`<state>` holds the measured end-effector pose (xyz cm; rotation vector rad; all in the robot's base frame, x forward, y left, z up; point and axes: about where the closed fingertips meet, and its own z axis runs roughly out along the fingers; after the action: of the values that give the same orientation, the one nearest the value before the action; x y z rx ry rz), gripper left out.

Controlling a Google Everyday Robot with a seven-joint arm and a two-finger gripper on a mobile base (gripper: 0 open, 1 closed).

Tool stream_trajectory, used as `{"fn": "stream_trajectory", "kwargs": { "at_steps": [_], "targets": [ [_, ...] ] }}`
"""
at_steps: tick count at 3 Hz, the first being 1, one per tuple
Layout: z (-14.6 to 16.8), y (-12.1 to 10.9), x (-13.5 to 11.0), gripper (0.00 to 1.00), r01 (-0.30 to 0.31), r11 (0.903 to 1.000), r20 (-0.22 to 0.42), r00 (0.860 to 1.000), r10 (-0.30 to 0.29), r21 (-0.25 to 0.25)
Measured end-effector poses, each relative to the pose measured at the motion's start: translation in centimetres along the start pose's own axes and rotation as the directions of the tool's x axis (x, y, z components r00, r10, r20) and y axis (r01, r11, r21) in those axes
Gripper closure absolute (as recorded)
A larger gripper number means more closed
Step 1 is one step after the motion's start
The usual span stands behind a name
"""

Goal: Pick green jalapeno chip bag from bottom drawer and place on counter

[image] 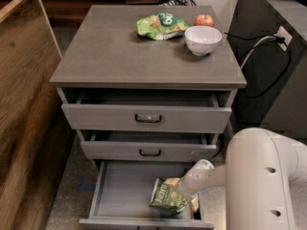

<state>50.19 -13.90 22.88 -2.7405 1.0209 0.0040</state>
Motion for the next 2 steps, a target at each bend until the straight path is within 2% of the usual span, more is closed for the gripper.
{"fn": "stream_trajectory", "kwargs": {
  "at_steps": [1, 2],
  "targets": [
    [1.5, -0.3, 1.5, 0.0, -0.007, 0.9993, -0.008, 1.0, 0.008, 0.036],
    [3.3, -0.3, 2.7, 0.0, -0.042, 0.9968, 0.01, 0.999, 0.041, 0.068]
  ]
}}
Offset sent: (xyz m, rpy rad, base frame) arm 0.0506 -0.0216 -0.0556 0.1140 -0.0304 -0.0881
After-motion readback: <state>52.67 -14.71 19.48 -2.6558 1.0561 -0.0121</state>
